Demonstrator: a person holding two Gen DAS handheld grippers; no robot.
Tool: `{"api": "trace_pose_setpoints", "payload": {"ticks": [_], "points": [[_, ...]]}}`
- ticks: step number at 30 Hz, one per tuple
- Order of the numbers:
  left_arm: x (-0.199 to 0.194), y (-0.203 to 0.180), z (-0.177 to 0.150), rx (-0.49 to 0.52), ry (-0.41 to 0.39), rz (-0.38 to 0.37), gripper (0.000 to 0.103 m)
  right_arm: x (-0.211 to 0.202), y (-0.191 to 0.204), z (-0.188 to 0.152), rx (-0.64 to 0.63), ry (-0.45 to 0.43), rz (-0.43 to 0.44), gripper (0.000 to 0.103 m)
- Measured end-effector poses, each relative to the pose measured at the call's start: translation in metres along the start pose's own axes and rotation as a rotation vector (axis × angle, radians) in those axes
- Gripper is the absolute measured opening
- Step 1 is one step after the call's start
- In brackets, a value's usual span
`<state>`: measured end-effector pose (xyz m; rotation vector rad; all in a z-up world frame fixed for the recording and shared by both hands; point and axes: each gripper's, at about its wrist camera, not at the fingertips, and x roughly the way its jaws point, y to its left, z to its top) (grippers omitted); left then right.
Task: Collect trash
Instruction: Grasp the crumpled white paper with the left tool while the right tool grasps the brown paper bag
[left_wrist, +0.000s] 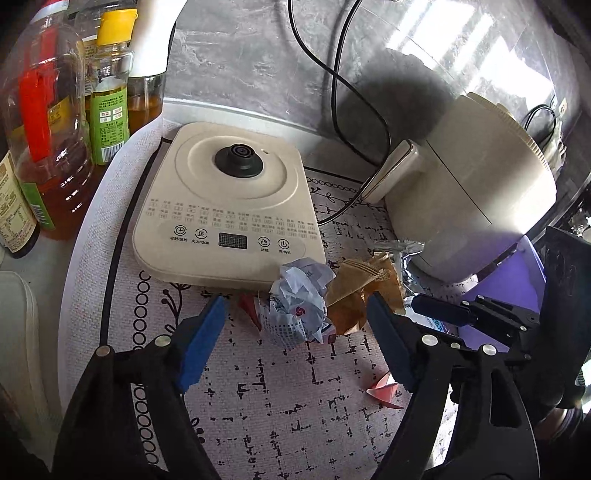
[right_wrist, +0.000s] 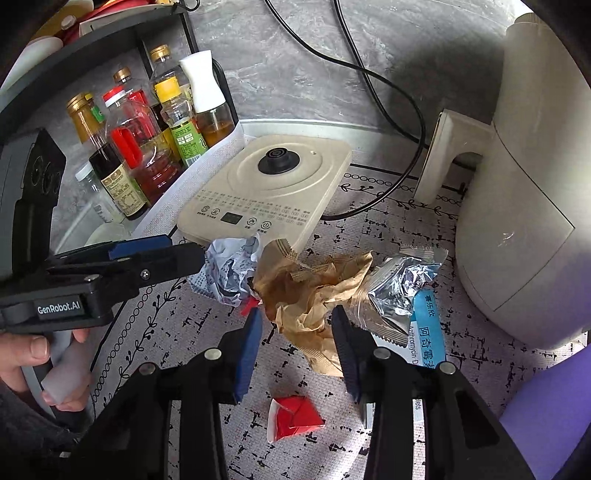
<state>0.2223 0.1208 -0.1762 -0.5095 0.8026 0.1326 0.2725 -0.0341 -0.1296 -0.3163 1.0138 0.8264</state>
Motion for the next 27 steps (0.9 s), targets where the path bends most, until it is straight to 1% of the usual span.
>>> {"api": "trace_pose_setpoints", "payload": {"ticks": [4, 5, 6, 9, 11, 12, 13, 14, 15, 18, 23, 27], "points": [[0.016, 0.004, 0.001, -0.009, 0.038, -0.003, 0.072, 0.013, -0.003, 0.002, 0.002, 0.031, 0.018, 0.032], [0.019, 0.004, 0.0, -0.011, 0.046, -0.003, 0.07, 0.016, -0.004, 0.002, 0.004, 0.039, 0.024, 0.028], [0.022, 0.005, -0.001, -0.013, 0.052, -0.001, 0.068, 0.018, -0.005, 0.001, 0.007, 0.046, 0.03, 0.026], [0.024, 0.005, -0.001, -0.019, 0.055, 0.001, 0.066, 0.02, -0.007, -0.002, 0.012, 0.05, 0.038, 0.021], [0.027, 0.004, -0.001, -0.02, 0.061, -0.004, 0.06, 0.019, -0.008, -0.002, 0.014, 0.047, 0.041, 0.019], [0.028, 0.004, -0.001, -0.018, 0.066, -0.008, 0.052, 0.018, -0.008, -0.003, 0.017, 0.045, 0.04, 0.019], [0.029, 0.002, -0.001, -0.013, 0.072, -0.009, 0.037, 0.016, -0.009, -0.002, 0.02, 0.041, 0.038, 0.019], [0.029, 0.001, -0.001, -0.01, 0.081, -0.008, 0.033, 0.014, -0.01, -0.003, 0.022, 0.036, 0.037, 0.018], [0.027, 0.0, 0.0, -0.012, 0.079, -0.003, 0.031, 0.011, -0.01, -0.003, 0.025, 0.03, 0.034, 0.018], [0.009, -0.002, 0.004, -0.013, 0.036, 0.012, 0.029, -0.003, -0.011, -0.003, 0.036, -0.003, 0.03, 0.018], [-0.029, -0.011, 0.006, 0.019, -0.042, 0.058, 0.029, -0.032, -0.011, -0.007, 0.052, -0.07, 0.03, 0.018], [-0.06, -0.019, 0.002, 0.026, -0.089, 0.055, 0.029, -0.056, -0.011, -0.015, 0.062, -0.11, 0.033, 0.018]]}}
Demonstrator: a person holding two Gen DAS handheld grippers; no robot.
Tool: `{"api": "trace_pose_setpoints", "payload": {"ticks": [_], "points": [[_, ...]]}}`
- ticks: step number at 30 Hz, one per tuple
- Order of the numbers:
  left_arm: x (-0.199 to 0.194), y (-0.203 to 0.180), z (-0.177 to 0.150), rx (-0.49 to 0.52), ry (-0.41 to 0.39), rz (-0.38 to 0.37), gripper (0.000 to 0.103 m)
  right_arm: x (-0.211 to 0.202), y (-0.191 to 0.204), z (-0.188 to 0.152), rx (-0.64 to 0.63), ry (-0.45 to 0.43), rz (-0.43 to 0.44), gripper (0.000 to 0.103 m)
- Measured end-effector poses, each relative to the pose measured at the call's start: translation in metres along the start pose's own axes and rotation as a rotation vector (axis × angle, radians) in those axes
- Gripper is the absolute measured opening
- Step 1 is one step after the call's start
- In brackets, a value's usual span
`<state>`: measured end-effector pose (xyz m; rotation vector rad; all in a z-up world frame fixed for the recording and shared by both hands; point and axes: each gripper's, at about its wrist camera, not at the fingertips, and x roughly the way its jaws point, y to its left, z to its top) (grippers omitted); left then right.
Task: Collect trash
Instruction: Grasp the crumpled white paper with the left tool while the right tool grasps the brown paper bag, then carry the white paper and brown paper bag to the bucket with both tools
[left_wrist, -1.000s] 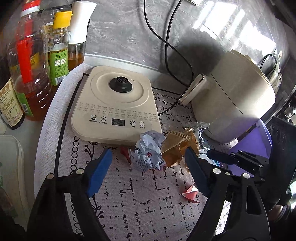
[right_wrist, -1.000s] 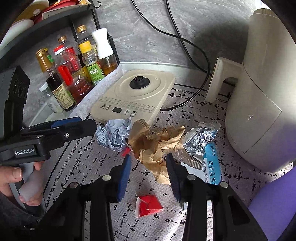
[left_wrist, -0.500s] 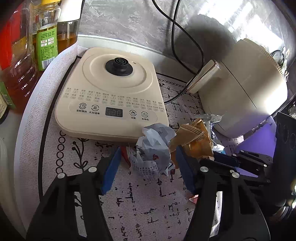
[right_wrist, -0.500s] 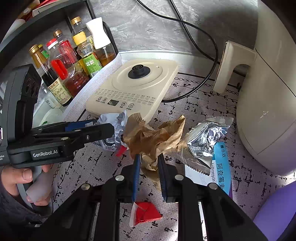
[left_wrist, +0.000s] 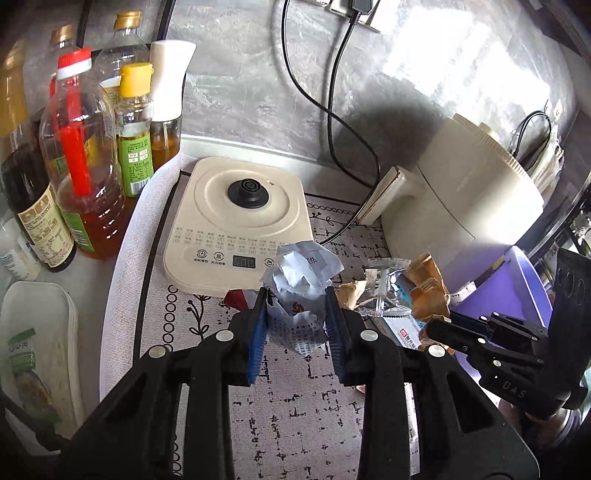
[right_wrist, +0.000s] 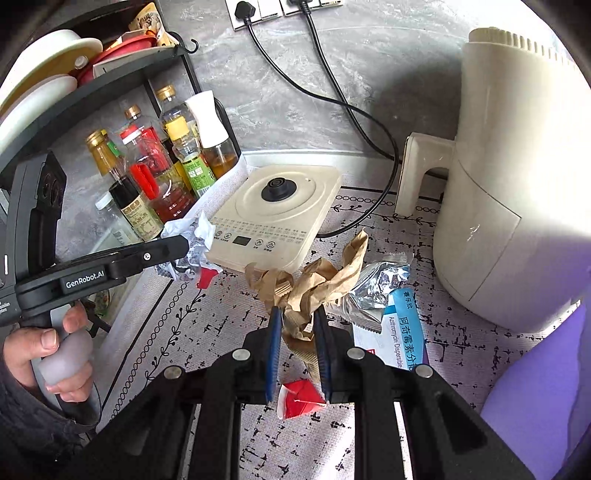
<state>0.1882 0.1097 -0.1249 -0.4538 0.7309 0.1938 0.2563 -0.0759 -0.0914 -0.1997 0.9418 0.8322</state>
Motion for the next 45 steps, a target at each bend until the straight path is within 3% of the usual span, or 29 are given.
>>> {"api": "trace_pose_setpoints", "payload": {"ticks": [12, 20, 28, 29, 31, 32, 34, 45], "points": [[-0.05, -0.067, -0.001, 0.101, -0.083, -0.09, 0.029, -0.11, -0.007, 0.006, 0.01, -0.183, -0.047, 0.018], [-0.054, -0.122, 0.003, 0.17, -0.1, -0.166, 0.029, -0.177, -0.046, -0.002, 0.059, -0.264, -0.13, 0.018], [-0.053, -0.177, 0.003, 0.234, -0.109, -0.224, 0.029, -0.216, -0.092, -0.019, 0.127, -0.301, -0.206, 0.018], [-0.052, -0.184, 0.003, 0.241, -0.11, -0.23, 0.029, -0.22, -0.097, -0.021, 0.135, -0.306, -0.217, 0.023], [-0.051, -0.196, 0.003, 0.256, -0.11, -0.241, 0.029, -0.23, -0.108, -0.026, 0.162, -0.327, -0.264, 0.056], [-0.051, -0.203, 0.003, 0.264, -0.11, -0.246, 0.03, -0.237, -0.113, -0.031, 0.176, -0.352, -0.287, 0.081], [-0.05, -0.215, 0.003, 0.282, -0.11, -0.257, 0.03, -0.252, -0.121, -0.039, 0.191, -0.399, -0.301, 0.082], [-0.023, -0.286, -0.009, 0.362, -0.069, -0.326, 0.03, -0.286, -0.177, -0.084, 0.306, -0.404, -0.355, 0.08]]}}
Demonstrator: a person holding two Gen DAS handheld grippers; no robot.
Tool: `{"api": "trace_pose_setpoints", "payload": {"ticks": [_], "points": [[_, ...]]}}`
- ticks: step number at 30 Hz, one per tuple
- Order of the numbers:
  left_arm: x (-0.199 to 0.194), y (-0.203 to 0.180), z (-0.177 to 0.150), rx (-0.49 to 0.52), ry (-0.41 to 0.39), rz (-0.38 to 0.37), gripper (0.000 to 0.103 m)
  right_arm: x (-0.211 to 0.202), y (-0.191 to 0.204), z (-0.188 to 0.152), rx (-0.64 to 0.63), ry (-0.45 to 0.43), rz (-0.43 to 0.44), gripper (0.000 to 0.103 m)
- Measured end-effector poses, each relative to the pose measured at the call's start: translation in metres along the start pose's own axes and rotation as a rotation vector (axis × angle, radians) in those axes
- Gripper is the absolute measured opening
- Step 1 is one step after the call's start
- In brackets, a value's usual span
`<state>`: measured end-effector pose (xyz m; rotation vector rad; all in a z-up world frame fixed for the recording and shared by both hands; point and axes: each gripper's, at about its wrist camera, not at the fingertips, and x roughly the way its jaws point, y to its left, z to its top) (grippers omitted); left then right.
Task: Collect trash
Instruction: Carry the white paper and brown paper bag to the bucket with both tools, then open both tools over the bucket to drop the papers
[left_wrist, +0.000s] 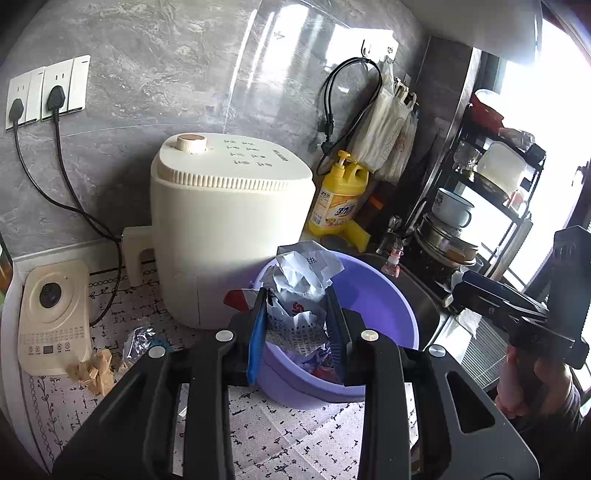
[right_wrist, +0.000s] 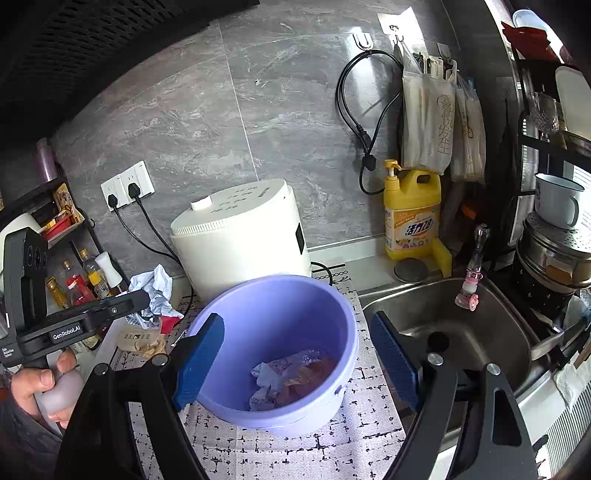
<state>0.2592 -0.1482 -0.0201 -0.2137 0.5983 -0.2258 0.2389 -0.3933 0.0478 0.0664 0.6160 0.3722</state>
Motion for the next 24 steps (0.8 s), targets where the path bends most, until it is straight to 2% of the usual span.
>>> {"api": "trace_pose_setpoints", "payload": {"ticks": [3, 5, 6, 7, 9, 16, 21, 24], "points": [[0.015, -0.017, 0.003, 0.023, 0.011, -0.028, 0.031, -0.003, -0.019, -0.003, 0.017, 0.006, -0.031, 0.079], [0.023, -0.027, 0.005, 0.04, 0.012, -0.047, 0.037, -0.005, -0.03, -0.004, 0.03, 0.005, -0.044, 0.079], [0.026, -0.032, 0.005, 0.045, 0.012, -0.058, 0.057, -0.007, -0.035, -0.005, 0.034, 0.003, -0.05, 0.079], [0.029, -0.035, 0.005, 0.048, 0.006, -0.065, 0.081, -0.008, -0.039, -0.005, 0.039, 0.002, -0.053, 0.079], [0.03, -0.039, 0.004, 0.053, -0.014, -0.058, 0.094, -0.009, -0.046, -0.006, 0.046, 0.002, -0.058, 0.079], [0.022, -0.028, -0.004, 0.065, -0.002, 0.034, 0.097, 0.002, -0.042, -0.011, 0.04, 0.029, -0.032, 0.079], [0.002, 0.001, -0.013, 0.032, 0.0, 0.1, 0.097, 0.009, -0.024, -0.016, 0.029, 0.029, -0.011, 0.091], [-0.011, 0.019, -0.02, 0.008, -0.005, 0.126, 0.097, 0.013, -0.015, -0.021, 0.03, 0.039, -0.022, 0.095]]}}
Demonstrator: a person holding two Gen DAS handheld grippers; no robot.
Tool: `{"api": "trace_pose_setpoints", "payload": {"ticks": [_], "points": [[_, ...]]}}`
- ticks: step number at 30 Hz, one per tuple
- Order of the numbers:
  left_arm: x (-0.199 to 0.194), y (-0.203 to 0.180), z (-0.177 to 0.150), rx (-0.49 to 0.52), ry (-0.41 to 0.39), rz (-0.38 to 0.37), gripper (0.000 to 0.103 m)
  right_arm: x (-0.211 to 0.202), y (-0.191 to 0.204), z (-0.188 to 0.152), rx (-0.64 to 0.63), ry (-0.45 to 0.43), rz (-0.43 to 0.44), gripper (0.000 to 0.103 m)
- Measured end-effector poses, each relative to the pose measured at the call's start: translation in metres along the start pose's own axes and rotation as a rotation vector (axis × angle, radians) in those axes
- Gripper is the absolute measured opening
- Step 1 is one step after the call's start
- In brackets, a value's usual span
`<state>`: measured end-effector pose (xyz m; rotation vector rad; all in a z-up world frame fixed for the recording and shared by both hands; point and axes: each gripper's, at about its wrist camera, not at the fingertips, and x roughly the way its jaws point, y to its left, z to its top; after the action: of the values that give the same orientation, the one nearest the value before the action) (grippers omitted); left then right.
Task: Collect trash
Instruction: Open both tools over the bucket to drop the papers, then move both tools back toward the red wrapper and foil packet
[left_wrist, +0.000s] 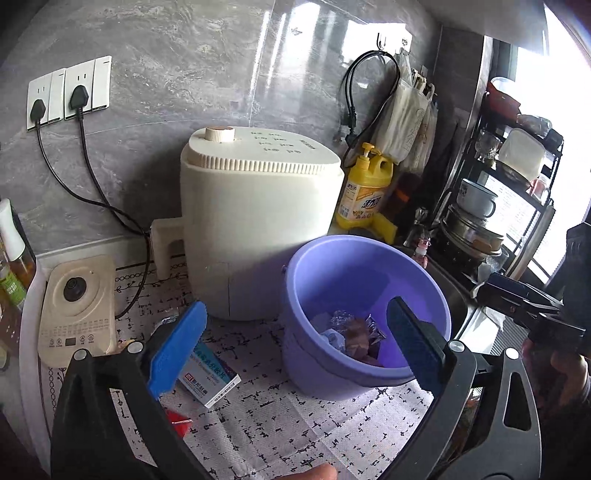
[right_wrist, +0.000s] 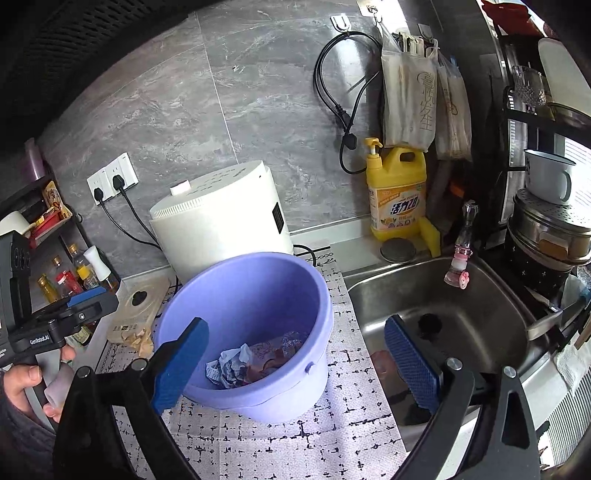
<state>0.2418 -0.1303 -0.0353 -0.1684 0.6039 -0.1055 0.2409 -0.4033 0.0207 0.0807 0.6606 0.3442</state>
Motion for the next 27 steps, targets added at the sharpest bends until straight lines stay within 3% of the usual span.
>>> {"api": "trace_pose_setpoints", "payload": {"ticks": [16, 27], "points": [[-0.023, 0.091, -0.066, -0.078, 0.07, 0.046, 0.097, 0.008, 0.079, -0.043, 0.008, 0.045, -0.021, 0.095], [0.006, 0.131, -0.115, -0.078, 0.166, 0.006, 0.093, 0.029, 0.139, -0.09, -0.035, 0.139, -0.078, 0.091]]}}
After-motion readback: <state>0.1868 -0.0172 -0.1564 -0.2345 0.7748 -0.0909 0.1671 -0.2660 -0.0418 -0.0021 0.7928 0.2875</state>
